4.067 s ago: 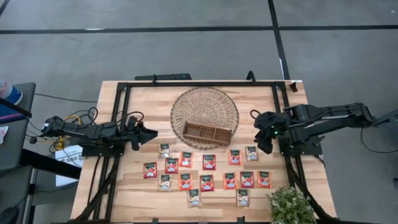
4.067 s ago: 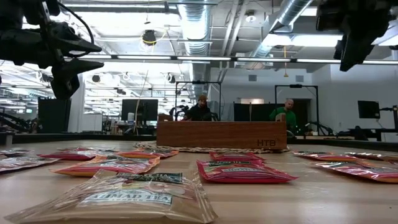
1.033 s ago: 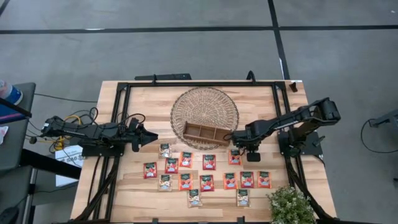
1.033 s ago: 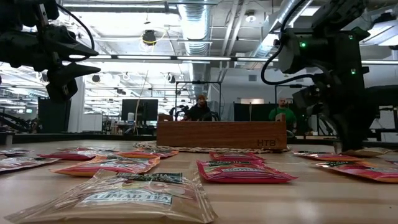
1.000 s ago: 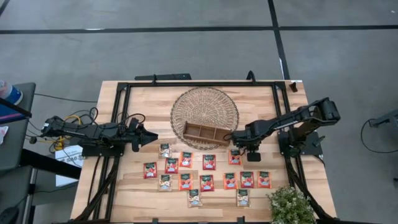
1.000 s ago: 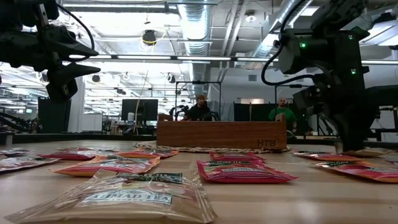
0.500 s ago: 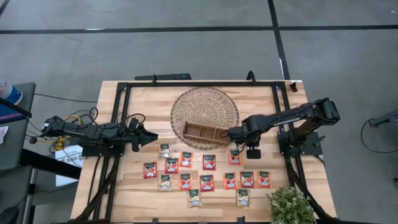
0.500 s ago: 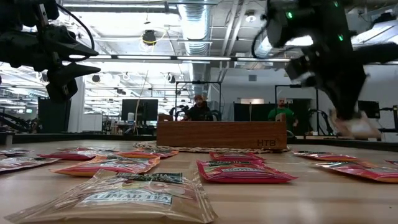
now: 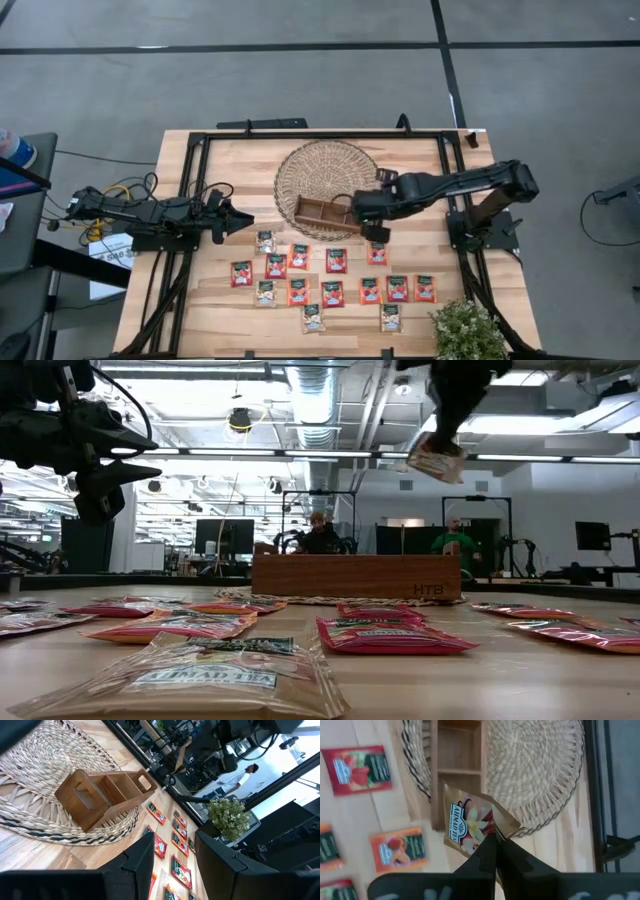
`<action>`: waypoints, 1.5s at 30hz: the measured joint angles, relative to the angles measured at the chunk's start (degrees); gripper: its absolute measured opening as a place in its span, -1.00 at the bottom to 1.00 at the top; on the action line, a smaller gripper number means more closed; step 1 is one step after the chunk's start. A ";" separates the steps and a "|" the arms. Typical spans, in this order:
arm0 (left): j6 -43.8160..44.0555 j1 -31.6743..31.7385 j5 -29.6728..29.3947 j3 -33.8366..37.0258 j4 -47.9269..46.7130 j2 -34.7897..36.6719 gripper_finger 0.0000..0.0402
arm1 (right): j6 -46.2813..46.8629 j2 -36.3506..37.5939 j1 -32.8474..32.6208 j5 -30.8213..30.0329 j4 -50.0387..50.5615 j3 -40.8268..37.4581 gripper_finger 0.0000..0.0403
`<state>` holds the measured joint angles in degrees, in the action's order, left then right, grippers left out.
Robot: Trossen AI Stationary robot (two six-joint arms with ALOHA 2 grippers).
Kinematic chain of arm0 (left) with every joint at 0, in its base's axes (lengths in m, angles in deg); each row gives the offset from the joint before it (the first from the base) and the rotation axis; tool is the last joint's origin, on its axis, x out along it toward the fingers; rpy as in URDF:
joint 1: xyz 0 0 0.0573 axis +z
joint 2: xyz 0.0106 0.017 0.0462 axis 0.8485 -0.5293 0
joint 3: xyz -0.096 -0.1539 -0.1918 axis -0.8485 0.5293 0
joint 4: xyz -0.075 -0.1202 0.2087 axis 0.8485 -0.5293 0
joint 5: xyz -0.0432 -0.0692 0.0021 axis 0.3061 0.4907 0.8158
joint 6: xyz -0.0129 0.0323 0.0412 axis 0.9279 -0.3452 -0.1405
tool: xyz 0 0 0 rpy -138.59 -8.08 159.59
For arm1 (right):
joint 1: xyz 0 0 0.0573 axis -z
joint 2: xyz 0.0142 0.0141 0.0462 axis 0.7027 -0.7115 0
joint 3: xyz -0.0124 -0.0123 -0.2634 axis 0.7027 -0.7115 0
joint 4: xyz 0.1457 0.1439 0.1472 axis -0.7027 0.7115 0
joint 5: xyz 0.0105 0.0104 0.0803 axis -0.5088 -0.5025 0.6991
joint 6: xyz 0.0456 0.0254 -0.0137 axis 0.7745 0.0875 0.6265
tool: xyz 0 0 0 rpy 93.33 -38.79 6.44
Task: Pick & Place Tea
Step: Put the brown tea bag into the right section of the wooden organizer
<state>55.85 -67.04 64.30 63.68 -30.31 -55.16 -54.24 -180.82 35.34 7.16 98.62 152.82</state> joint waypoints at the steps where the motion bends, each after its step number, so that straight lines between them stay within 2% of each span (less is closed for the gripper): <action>1: 0.00 0.00 0.00 0.00 0.00 0.01 -0.34 | 0.38 -1.63 -0.10 -0.41 0.73 1.29 -1.00; 7: 0.00 0.00 0.00 0.00 0.00 -0.01 -0.34 | 3.69 -12.97 -0.17 -6.96 7.64 9.06 -1.00; 13: 0.00 0.00 -0.02 0.00 -0.09 0.01 -0.34 | 4.31 -18.18 -0.20 -7.25 9.32 12.34 -1.00; 28: 0.00 0.00 0.00 0.00 -0.31 -0.01 -0.34 | 7.35 -19.19 0.11 -6.45 7.33 9.91 -1.00; 36: -0.01 -0.02 0.00 0.00 -0.35 -0.01 -0.34 | 7.30 -19.21 1.21 -6.00 4.27 5.64 -1.00; 45: -0.02 0.00 -0.02 0.00 -0.37 -0.01 -0.34 | 6.90 -20.01 2.71 -6.81 3.76 5.56 -1.00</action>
<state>55.83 -67.04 64.28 63.68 -30.69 -55.17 -47.35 -200.83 38.05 0.36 102.38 158.38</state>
